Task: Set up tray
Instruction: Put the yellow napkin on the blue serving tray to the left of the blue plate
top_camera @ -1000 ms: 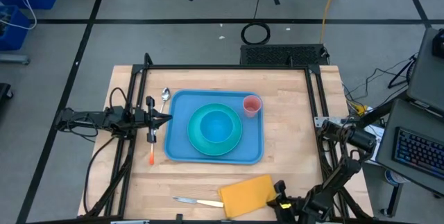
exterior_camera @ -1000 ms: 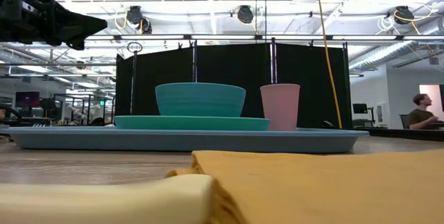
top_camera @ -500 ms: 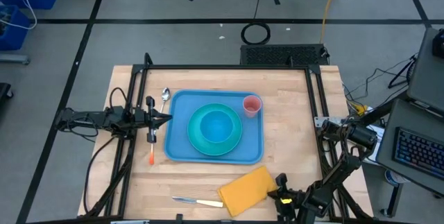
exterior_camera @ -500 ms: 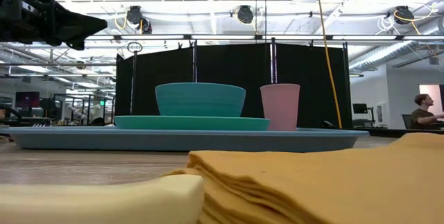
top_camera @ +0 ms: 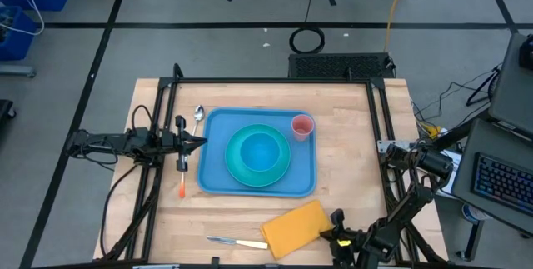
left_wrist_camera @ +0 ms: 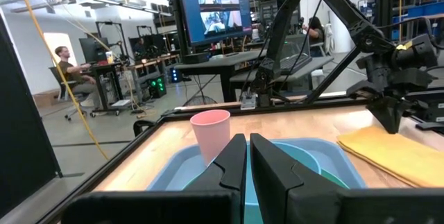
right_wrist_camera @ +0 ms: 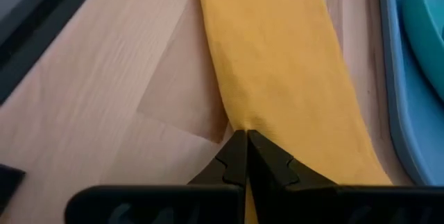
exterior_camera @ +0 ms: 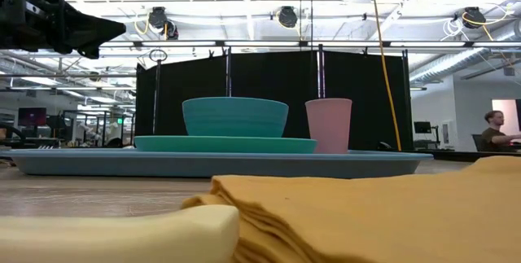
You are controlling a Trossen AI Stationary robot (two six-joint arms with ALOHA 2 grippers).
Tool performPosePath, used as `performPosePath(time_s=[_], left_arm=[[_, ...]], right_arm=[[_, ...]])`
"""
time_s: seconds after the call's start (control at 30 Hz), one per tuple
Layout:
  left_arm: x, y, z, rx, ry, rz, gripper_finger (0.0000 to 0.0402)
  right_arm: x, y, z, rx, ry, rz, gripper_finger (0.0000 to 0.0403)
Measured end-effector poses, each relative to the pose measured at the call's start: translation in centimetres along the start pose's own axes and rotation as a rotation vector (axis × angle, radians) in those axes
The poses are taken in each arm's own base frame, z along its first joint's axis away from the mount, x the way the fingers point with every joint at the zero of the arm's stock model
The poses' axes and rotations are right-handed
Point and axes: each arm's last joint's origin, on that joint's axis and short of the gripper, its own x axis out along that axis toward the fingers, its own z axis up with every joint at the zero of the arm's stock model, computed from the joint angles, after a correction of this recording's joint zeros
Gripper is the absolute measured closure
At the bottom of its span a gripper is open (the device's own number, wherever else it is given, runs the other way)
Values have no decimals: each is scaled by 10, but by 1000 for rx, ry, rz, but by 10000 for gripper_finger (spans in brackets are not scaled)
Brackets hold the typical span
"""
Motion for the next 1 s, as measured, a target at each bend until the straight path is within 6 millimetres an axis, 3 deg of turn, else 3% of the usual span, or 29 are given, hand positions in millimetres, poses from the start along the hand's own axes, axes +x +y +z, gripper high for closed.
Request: performPosePath(time_s=[0.2,0.37,0.6,1.0], left_arm=[[0,0,1,-12,-11,1,376],[0,0,6,-228,-58,-41,376],[-3,2,22,-330,-226,-50,376],[-1,1,15,-319,-156,-51,376]], right_arm=[[1,-3,5,22,5,-10,403],[3,-4,6,37,4,-18,403],[-2,-9,11,55,-35,-56,403],[-2,-20,18,80,-52,-88,403]])
